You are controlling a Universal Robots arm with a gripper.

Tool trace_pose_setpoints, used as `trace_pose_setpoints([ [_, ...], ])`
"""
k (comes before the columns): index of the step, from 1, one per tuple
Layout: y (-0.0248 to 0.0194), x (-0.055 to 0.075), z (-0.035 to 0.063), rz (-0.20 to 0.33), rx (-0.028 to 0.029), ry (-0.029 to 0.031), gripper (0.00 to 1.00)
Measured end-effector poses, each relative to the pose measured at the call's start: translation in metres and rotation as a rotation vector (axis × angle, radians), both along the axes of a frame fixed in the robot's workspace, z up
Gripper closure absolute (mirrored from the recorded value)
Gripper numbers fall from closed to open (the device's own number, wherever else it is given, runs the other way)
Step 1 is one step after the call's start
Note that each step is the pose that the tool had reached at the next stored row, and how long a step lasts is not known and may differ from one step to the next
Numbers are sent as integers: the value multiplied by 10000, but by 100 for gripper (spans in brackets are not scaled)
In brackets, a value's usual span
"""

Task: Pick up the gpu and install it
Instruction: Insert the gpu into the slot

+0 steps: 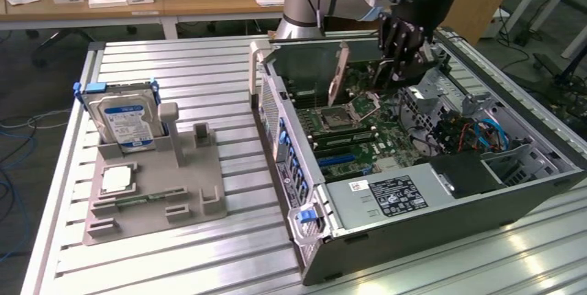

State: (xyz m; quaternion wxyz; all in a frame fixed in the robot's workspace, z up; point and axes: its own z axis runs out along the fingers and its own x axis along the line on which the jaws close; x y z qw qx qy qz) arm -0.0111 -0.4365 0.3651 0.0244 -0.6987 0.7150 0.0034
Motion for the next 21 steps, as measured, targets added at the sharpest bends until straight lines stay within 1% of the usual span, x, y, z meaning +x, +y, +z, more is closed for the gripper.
trace_pose_setpoints([
  [9,0,-113,-160,23,2,0,72],
  [13,0,-159,-228,38,-1,10,72],
  [18,0,-163,-246,45,5,12,72],
  [21,0,-184,-273,45,-20,17,72],
])
